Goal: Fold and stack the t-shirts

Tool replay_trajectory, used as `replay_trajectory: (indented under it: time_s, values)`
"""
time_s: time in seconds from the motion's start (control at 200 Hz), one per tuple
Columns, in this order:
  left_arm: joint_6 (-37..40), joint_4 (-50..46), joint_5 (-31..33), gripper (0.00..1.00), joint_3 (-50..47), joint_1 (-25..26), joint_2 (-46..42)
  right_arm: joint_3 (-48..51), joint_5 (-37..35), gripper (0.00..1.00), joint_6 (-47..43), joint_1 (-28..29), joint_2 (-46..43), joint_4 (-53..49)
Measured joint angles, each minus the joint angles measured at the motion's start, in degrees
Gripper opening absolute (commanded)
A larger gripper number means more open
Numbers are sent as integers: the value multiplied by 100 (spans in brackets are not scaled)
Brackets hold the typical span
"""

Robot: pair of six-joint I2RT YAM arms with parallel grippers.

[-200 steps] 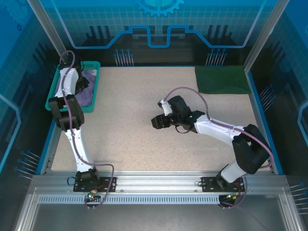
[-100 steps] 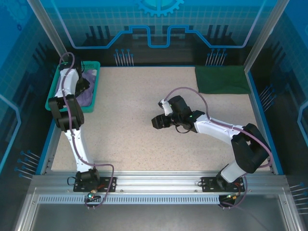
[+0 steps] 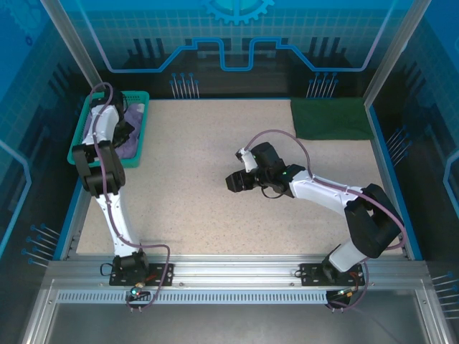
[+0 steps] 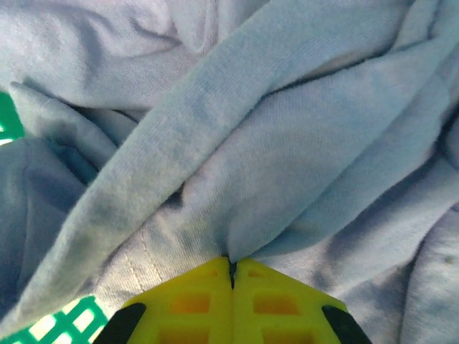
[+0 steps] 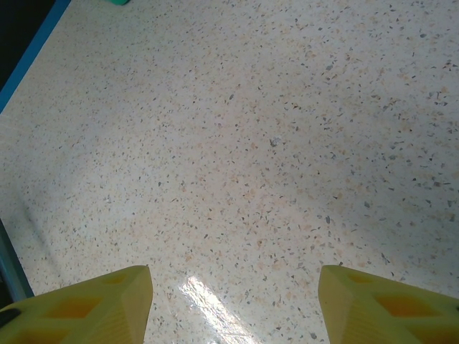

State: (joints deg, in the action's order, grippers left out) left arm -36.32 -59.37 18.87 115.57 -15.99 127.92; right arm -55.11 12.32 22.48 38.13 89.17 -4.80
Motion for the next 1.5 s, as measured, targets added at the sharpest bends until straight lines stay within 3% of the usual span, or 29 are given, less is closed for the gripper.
replay_trajectory:
  time_s: [0.105, 0.265, 0.415, 0.545, 0.81, 0.89, 0.995, 1.03, 1.085, 1.181, 1.361, 1.446, 1.501]
  values:
    - [48, 328, 0, 0, -149, 20, -437, 0, -2, 64, 0, -2, 0, 13]
    - [66, 990, -7, 0, -605, 142, -1781, 0, 0, 64, 0, -7, 0, 20]
    - [166, 1552, -13, 0, -664, 533, -2940, 20, -4, 64, 20, -7, 0, 44]
    - [514, 1810, -9, 0, -448, 1484, -3541, 133, -7, 64, 70, -42, 0, 111]
    - [1403, 2225, -74, 0, 332, 4221, -4183, 452, -282, 68, 433, -474, -496, 46]
    - [1421, 2275, -173, 0, 428, 4631, -4282, 455, -509, 71, 575, -597, -1054, -133]
    - [1255, 2302, -321, 0, 249, 4756, -4339, 448, -752, 71, 850, -855, -1827, -459]
    - [1139, 2317, -413, 10, 94, 4756, -4323, 448, -809, 71, 938, -966, -2052, -581]
    - [920, 2247, -645, 47, -72, 4752, -4181, 448, -935, 73, 1062, -1113, -2387, -793]
    - [651, 2000, -1196, 79, -44, 4798, -3550, 476, -1165, 78, 1270, -1204, -2942, -1202]
    - [505, 1152, -1521, 85, -284, 4822, -2675, 531, -1499, 81, 1700, -1456, -3700, -2114]
    - [407, 1075, -1394, 82, -1084, 4647, -3032, 529, -1493, 81, 1746, -1532, -3661, -2455]
    - [225, 1123, -1272, 74, -1875, 4411, -3574, 529, -1416, 81, 1742, -1532, -3501, -2614]
